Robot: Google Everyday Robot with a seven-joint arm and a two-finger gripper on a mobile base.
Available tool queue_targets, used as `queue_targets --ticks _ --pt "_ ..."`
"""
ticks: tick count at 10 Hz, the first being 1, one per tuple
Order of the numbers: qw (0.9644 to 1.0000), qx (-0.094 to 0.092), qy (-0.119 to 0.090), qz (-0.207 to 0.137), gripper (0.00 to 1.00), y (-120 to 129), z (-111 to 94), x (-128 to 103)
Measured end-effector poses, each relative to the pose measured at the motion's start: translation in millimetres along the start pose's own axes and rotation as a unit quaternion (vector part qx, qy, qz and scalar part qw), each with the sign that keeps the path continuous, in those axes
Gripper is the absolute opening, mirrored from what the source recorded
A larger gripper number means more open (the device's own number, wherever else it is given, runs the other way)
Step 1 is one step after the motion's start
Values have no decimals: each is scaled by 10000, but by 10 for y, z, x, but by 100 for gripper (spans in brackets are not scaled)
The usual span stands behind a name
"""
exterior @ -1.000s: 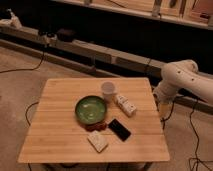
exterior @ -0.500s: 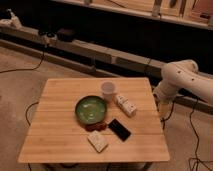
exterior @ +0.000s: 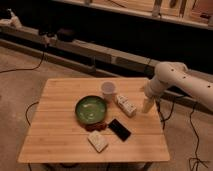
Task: Place the bottle in the ceramic bowl
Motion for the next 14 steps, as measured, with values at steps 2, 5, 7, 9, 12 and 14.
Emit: queue_targets --ticks 2,5,7,9,12,14 --pt "9987 49 -5 511 80 -176 262 87" --pt "9950 -3 -154 988 80 -344 631 11" --pt "9945 -74 -302 1004 80 -360 741 -142" --pt "9949 -190 -438 892 80 -321 782 -326" --pt "9942 -457 -435 868 80 -172 956 -430" --pt "9935 -589 -297 929 80 -101 1119 -421"
